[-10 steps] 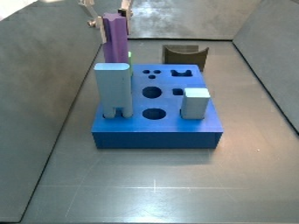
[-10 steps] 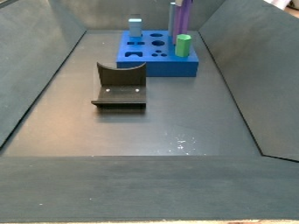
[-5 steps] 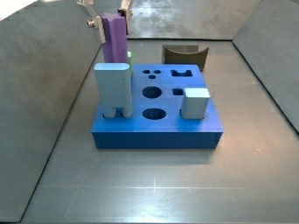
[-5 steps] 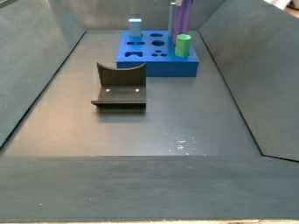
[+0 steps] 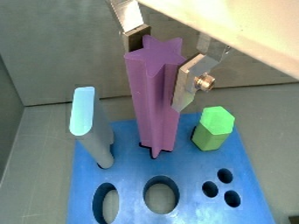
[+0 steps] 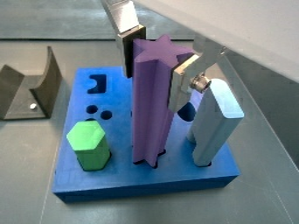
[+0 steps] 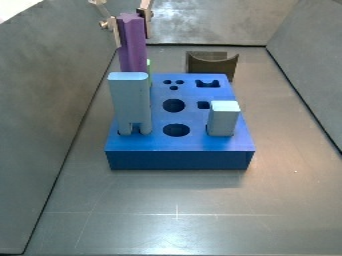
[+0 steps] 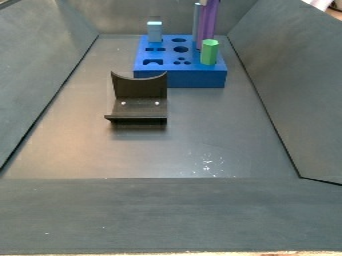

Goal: Pick up the star object. Move up. Place the star object on the fixture. Regrasp the star object. Move to above the board. Insert the star object.
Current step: Insert the star object.

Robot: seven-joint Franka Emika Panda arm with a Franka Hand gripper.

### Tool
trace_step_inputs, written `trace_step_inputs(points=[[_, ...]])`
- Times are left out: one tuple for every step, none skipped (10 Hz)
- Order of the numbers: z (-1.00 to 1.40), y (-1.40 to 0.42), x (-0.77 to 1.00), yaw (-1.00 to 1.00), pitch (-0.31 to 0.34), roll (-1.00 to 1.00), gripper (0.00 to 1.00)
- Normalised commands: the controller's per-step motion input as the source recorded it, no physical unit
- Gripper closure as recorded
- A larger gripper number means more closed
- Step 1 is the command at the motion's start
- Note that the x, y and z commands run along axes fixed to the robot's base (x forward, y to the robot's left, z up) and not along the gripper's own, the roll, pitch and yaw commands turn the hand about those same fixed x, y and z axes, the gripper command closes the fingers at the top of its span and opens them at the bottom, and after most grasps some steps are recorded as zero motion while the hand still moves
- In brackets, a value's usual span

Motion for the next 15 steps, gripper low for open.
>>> trace_step_inputs(points=[[-0.12, 0.00, 0.08, -0.14, -0.060, -0.09, 1.00], [-0.11, -0.01, 0.02, -0.11, -0.076, -0.07, 1.00], [-0.22, 0.00, 0.00, 0.00, -0.063, -0.05, 1.00], [-0.27, 0.00, -0.04, 0.00, -0.076, -0.04, 1.00], [-0.16, 0.00, -0.15, 0.03, -0.073, -0.01, 1.00], [-0.11, -0.01, -0.18, 0.09, -0.067, -0.01, 1.00], [-0.09, 0.00, -0.16, 0.14, -0.054, 0.00, 1.00], [-0.11, 0.00, -0.11, 0.17, -0.021, 0.00, 1.00], [-0.20, 0.00, 0.00, 0.16, 0.000, 0.00, 1.00], [-0.40, 0.00, 0.10, 0.11, 0.000, 0.00, 1.00], [-0.61, 0.00, 0.13, 0.13, -0.001, -0.02, 1.00], [-0.67, 0.00, 0.23, 0.11, 0.000, -0.03, 1.00], [-0.69, 0.00, 0.33, 0.07, 0.019, -0.03, 1.00], [-0.65, 0.00, 0.37, 0.05, 0.066, -0.01, 1.00], [-0.61, 0.00, 0.36, 0.03, 0.080, 0.00, 1.00]])
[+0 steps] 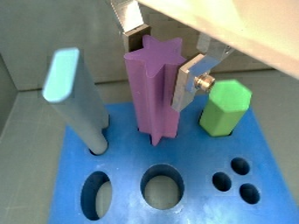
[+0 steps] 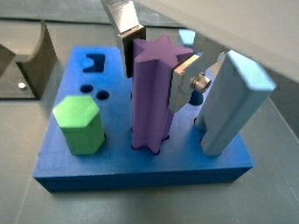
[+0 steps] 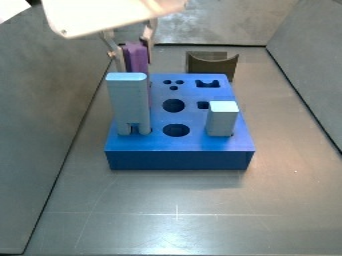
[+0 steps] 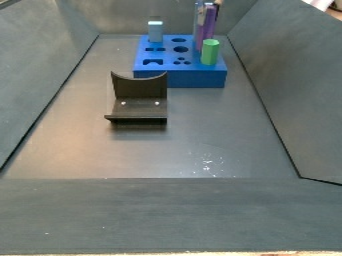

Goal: Pick up the star object. Move up. Place the star object on the fixture. Regrasp the star object. Move to above the board. Insert the star object.
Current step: Insert the star object.

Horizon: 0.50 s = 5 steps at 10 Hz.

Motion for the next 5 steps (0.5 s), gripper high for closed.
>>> trace_step_inputs(points=[[-0.53, 0.00, 0.28, 0.03, 0.066, 0.00, 1.00], [-0.37, -0.01, 0.22, 0.04, 0.060, 0.00, 1.00], [-0.03, 0.00, 0.00, 0.00, -0.003, 0.00, 1.00], [0.00, 0.00, 0.00, 0.00, -0.011, 0.00, 1.00], [0.00, 0.00, 0.00, 0.00, 0.000, 0.00, 1.00]])
